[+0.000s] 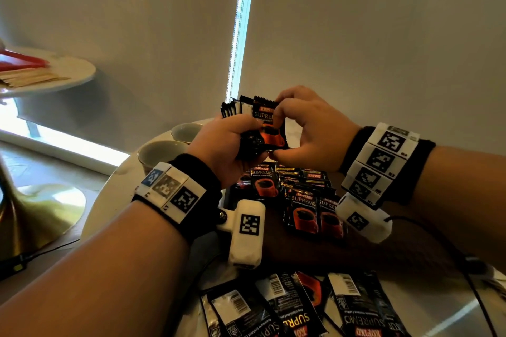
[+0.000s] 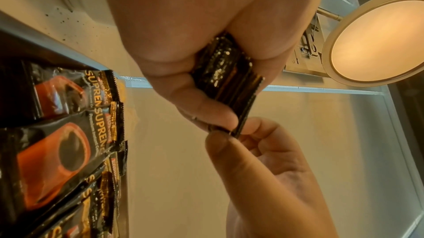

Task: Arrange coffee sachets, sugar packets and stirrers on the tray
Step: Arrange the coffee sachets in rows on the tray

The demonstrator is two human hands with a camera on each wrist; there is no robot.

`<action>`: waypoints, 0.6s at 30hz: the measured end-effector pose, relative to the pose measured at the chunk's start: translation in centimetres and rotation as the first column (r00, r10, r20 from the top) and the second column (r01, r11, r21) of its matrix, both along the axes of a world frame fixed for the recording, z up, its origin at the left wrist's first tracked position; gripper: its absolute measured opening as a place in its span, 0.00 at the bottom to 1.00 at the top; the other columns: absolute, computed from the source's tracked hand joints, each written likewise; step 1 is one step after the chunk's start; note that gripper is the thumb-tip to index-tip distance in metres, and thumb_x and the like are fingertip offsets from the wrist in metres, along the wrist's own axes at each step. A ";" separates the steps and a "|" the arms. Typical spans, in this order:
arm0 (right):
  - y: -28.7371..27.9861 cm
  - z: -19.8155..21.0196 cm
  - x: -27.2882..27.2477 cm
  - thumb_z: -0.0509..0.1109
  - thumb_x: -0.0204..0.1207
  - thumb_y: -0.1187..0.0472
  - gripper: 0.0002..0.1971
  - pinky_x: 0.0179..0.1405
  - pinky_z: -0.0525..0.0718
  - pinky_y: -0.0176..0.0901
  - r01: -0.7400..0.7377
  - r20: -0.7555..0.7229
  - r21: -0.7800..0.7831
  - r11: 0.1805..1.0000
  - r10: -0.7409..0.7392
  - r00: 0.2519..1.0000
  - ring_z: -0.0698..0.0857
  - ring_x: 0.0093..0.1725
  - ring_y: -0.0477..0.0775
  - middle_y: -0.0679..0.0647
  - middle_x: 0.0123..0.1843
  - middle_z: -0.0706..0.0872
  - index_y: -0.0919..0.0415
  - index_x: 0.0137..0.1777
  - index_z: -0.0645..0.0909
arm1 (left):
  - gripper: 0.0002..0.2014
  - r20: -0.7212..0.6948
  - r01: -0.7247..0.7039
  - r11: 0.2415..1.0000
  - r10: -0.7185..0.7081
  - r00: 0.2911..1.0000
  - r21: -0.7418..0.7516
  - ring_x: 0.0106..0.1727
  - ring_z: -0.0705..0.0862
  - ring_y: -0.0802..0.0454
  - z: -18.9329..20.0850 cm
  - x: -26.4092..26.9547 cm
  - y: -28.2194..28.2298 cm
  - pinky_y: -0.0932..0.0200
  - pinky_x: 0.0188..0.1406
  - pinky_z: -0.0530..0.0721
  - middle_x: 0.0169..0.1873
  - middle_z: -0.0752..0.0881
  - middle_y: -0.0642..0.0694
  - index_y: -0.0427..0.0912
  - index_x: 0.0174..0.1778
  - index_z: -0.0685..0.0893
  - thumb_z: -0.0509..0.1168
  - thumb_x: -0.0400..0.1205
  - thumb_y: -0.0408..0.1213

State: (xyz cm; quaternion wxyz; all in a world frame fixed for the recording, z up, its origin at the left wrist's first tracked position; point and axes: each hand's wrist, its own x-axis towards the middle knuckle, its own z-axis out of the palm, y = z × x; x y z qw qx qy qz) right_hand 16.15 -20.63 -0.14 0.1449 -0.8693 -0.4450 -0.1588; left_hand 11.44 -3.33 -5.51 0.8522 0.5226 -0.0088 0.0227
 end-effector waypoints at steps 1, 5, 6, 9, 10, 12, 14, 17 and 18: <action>0.0 -0.1 0.1 0.82 0.64 0.49 0.19 0.63 0.80 0.44 0.000 0.012 -0.005 1.000 0.000 1.000 0.75 0.63 0.50 0.50 0.63 0.76 0.51 0.51 0.80 | 0.14 -0.007 -0.003 1.000 0.003 1.000 0.002 0.32 0.89 0.51 0.0 0.0 0.0 0.60 0.24 0.84 0.41 0.87 0.38 0.32 0.65 0.82 0.63 0.86 0.34; 0.1 -0.3 0.3 0.75 0.60 0.39 0.22 0.54 0.76 0.37 0.012 0.017 -0.016 1.000 -0.012 1.000 0.74 0.58 0.49 0.46 0.57 0.73 0.47 0.50 0.76 | 0.15 -0.025 -0.009 1.000 0.009 1.000 -0.004 0.34 0.87 0.50 0.1 -0.1 -0.1 0.61 0.23 0.83 0.43 0.87 0.39 0.34 0.64 0.84 0.65 0.86 0.38; 0.0 -0.3 0.3 0.72 0.58 0.36 0.24 0.54 0.75 0.35 0.013 0.014 -0.004 1.000 -0.013 1.000 0.73 0.57 0.48 0.46 0.56 0.72 0.47 0.51 0.76 | 0.14 -0.023 -0.019 1.000 0.019 1.000 -0.010 0.35 0.87 0.50 0.1 0.0 0.0 0.62 0.23 0.82 0.43 0.87 0.40 0.35 0.63 0.84 0.65 0.86 0.39; -0.3 -0.3 0.5 0.76 0.59 0.37 0.26 0.57 0.79 0.39 0.052 -0.004 0.014 0.999 -0.052 0.999 0.74 0.57 0.49 0.46 0.56 0.72 0.49 0.53 0.76 | 0.09 -0.008 -0.107 0.991 0.107 0.994 -0.082 0.33 0.84 0.52 0.5 0.0 0.3 0.64 0.20 0.78 0.39 0.85 0.42 0.38 0.55 0.83 0.64 0.86 0.40; -0.4 -0.3 0.6 0.79 0.60 0.39 0.26 0.59 0.80 0.43 0.084 -0.024 0.001 0.996 -0.084 0.996 0.74 0.57 0.49 0.47 0.57 0.73 0.50 0.54 0.76 | 0.09 0.005 -0.137 0.983 0.139 0.990 -0.126 0.33 0.84 0.53 0.6 0.0 0.5 0.64 0.20 0.77 0.37 0.84 0.43 0.37 0.53 0.82 0.64 0.86 0.40; -0.4 -0.4 0.7 0.81 0.60 0.41 0.27 0.61 0.82 0.48 0.140 -0.071 -0.066 0.988 -0.145 0.987 0.75 0.58 0.50 0.47 0.58 0.73 0.50 0.55 0.77 | 0.09 0.043 -0.173 0.963 0.186 0.982 -0.206 0.34 0.84 0.53 0.9 0.0 1.0 0.65 0.20 0.77 0.34 0.84 0.44 0.37 0.52 0.82 0.63 0.87 0.40; -0.2 -0.7 0.5 0.83 0.61 0.42 0.27 0.62 0.83 0.50 0.172 -0.114 -0.182 0.968 -0.194 0.974 0.75 0.59 0.50 0.47 0.60 0.73 0.48 0.55 0.77 | 0.10 0.070 -0.189 0.949 0.213 0.975 -0.254 0.34 0.84 0.52 1.2 -0.1 1.3 0.65 0.20 0.77 0.35 0.84 0.45 0.36 0.53 0.82 0.63 0.87 0.40; 0.6 -1.4 0.2 0.84 0.62 0.41 0.27 0.62 0.83 0.50 0.165 -0.113 -0.376 0.912 -0.221 0.969 0.75 0.59 0.49 0.47 0.62 0.74 0.47 0.57 0.77 | 0.11 0.083 -0.190 0.947 0.218 0.972 -0.258 0.34 0.84 0.53 1.2 -0.2 1.3 0.65 0.19 0.76 0.37 0.83 0.44 0.35 0.56 0.81 0.62 0.87 0.40; 1.0 -1.7 0.1 0.84 0.62 0.39 0.28 0.61 0.83 0.51 0.159 -0.104 -0.425 0.891 -0.223 0.969 0.74 0.59 0.49 0.46 0.62 0.74 0.46 0.57 0.77 | 0.11 0.082 -0.189 0.951 0.215 0.973 -0.247 0.34 0.84 0.53 1.2 -0.3 1.2 0.65 0.20 0.76 0.37 0.83 0.44 0.35 0.57 0.81 0.62 0.87 0.40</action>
